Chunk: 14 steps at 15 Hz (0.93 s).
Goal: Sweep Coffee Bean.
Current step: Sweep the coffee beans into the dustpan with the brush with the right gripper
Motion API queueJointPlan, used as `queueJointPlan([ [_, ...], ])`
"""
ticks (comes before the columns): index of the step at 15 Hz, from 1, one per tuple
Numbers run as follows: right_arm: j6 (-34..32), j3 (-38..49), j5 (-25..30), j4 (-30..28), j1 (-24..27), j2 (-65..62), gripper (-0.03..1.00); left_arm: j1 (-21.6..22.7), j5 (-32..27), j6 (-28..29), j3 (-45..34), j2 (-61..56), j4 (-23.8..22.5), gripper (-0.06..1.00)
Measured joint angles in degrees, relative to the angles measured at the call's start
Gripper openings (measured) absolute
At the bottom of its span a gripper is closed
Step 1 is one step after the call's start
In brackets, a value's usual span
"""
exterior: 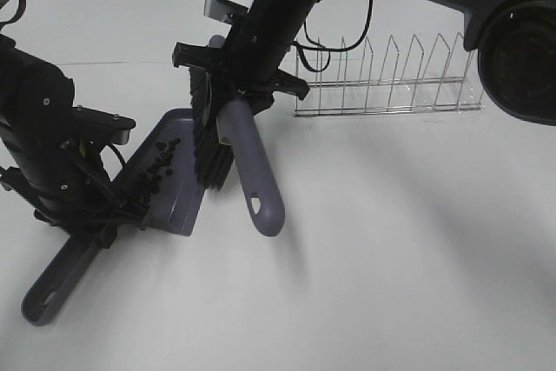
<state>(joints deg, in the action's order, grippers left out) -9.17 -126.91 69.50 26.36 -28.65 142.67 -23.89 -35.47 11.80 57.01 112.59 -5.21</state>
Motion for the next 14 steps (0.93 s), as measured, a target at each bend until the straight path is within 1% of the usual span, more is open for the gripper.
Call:
queueJointPlan([
  [2,-0.8,-2.35,0.23,-7.05,0.06,-0.69,0.29,0.0,0.06,0.0,0.0,0.0,0.0,0.33],
  [4,-1.6,-2.41,0.34,-12.26,0.11,-2.12,0.29,0.0,0.06,0.0,0.0,0.0,0.0,0.33],
  [5,-1.89,-0.74,0.29,-16.1,0.11,-4.47,0.29,0.0,0.06,0.0,0.0,0.0,0.0,0.33],
  [7,-1.38,5.5,0.29,-18.22,0.11,-8.77,0.29,0.0,0.06,0.0,0.0,0.0,0.0,0.33],
  [9,-0.8,14.73,0.4,-21.08,0.11,-14.73,0.29,0.0,0.06,0.0,0.0,0.0,0.0,0.33],
  [11,-0.74,21.94,0.57,-23.66,0.11,-20.17,0.29,0.0,0.06,0.0,0.0,0.0,0.0,0.33],
  [13,-0.74,27.56,0.8,-25.21,0.11,-24.92,0.29,0.0,0.06,0.0,0.0,0.0,0.0,0.33],
  [14,-0.74,28.76,1.15,-26.36,0.11,-26.01,0.29,0.0,0.06,0.0,0.0,0.0,0.0,0.33],
])
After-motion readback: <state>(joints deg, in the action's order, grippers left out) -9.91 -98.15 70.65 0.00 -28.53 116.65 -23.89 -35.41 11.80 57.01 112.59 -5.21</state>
